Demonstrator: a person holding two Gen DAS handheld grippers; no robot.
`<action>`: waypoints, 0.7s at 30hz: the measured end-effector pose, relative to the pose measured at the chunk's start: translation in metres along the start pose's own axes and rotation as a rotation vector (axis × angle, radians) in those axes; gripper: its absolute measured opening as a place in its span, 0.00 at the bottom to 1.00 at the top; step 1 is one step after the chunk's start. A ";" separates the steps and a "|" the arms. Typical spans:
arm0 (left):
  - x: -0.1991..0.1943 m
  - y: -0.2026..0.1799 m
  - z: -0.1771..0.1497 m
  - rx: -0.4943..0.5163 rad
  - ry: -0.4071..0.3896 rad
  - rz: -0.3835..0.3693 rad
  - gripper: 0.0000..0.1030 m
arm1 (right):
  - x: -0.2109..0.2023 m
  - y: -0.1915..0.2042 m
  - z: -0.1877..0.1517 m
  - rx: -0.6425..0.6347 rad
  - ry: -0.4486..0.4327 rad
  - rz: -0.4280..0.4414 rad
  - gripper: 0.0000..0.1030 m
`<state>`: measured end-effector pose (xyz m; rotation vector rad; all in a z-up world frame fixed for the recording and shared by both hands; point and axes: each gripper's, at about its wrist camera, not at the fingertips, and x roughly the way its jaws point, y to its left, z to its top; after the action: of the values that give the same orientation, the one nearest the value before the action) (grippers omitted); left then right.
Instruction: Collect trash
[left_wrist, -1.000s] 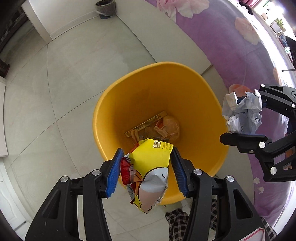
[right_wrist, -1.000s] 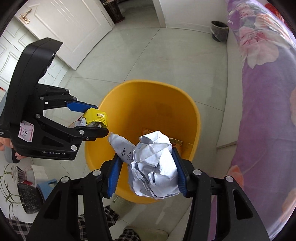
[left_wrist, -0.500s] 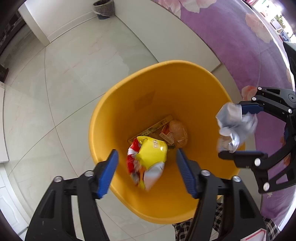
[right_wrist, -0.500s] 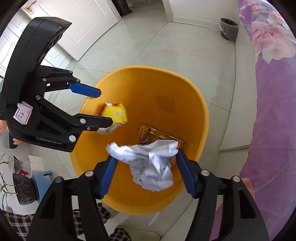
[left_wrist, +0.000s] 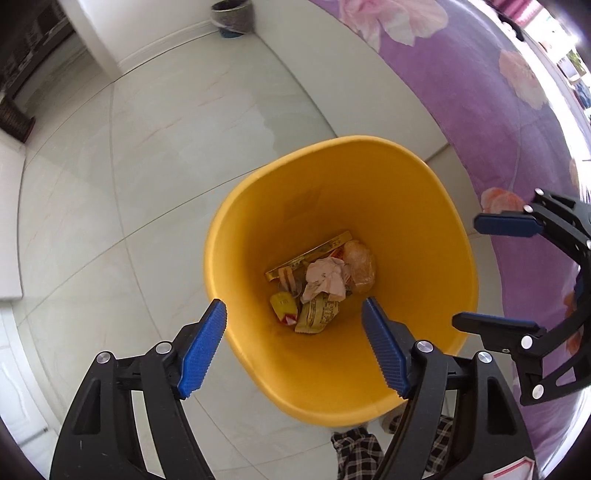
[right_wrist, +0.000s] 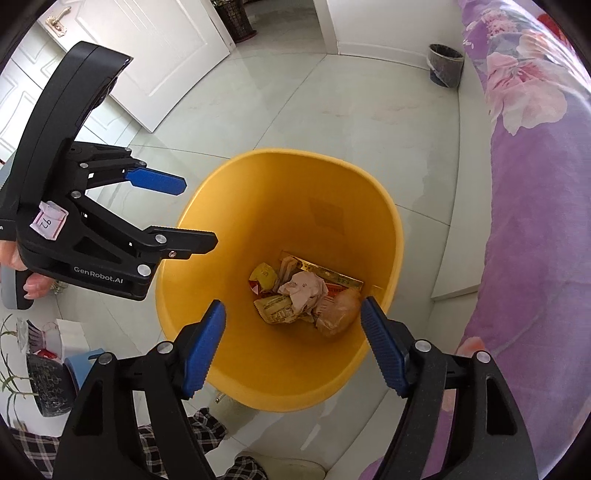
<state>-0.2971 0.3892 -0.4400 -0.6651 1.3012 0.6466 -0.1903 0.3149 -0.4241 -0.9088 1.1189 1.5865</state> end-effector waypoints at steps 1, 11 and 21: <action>-0.005 0.002 -0.001 -0.030 0.004 0.002 0.73 | -0.006 0.002 0.000 0.015 -0.006 -0.002 0.74; -0.089 0.003 -0.020 -0.169 -0.026 0.055 0.76 | -0.069 0.038 0.000 0.157 -0.022 -0.096 0.74; -0.172 -0.001 -0.034 -0.203 -0.051 0.099 0.80 | -0.134 0.063 0.000 0.314 -0.009 -0.208 0.75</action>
<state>-0.3440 0.3536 -0.2748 -0.7476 1.2365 0.8801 -0.2154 0.2694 -0.2858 -0.7790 1.1859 1.2042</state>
